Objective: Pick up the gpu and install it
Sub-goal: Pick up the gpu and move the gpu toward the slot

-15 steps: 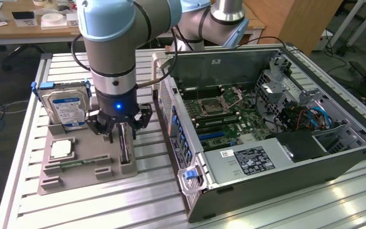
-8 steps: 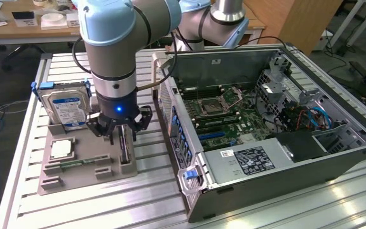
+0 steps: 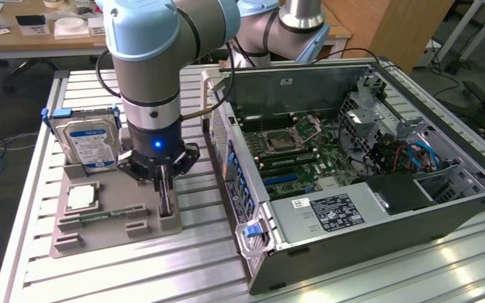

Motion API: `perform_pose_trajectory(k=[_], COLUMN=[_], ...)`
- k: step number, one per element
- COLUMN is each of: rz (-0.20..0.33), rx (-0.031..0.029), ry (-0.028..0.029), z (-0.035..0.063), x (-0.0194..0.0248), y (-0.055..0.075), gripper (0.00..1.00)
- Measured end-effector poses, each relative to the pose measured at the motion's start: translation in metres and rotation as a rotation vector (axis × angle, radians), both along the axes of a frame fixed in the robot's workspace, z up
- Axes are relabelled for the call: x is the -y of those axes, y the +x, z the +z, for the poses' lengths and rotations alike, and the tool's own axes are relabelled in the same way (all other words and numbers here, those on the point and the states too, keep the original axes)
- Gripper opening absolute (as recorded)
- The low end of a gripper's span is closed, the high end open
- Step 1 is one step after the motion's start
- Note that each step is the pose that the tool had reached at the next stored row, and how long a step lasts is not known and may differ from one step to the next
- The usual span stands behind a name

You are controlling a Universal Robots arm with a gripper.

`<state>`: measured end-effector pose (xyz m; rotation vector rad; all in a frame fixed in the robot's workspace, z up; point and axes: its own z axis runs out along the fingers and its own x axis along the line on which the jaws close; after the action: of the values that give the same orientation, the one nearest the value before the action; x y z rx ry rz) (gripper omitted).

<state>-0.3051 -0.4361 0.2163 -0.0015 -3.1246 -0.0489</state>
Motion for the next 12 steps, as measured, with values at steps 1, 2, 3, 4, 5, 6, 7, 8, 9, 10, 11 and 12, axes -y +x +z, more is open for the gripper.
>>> perform_pose_trajectory(k=[1,2,3,4,5,6,7,8,9,10,11,12], rz=[0.000,0.000,0.000,0.000,0.000,0.000,0.000,0.000,0.000,0.000,0.000,0.000], rx=[-0.0001,-0.0001,-0.0001,-0.0001,0.0000,-0.0001,0.0000,0.0000,0.0000,0.0003,0.0005,0.0003], ry=[-0.0002,-0.0002,-0.0001,-0.0001,-0.0001,0.0000,0.0000,0.0000,0.0000,0.0004,0.0006,0.0004], z=[0.0000,0.0000,0.0000,0.0000,0.0000,0.0000,0.0000,0.0000,0.0000,0.0004,0.0022,0.0052], x=[0.0000,0.0000,0.0000,0.0000,0.0000,0.0000,0.0000,0.0000,0.0000,-0.0001,-0.0001,0.0000], y=[0.0000,0.0000,0.0000,0.0000,0.0000,0.0000,0.0000,0.0000,0.0000,0.0001,0.0001,0.0001], gripper=[0.28,0.28,0.28,0.28,0.28,0.28,0.28,0.28,0.28,0.28,0.28,0.28])
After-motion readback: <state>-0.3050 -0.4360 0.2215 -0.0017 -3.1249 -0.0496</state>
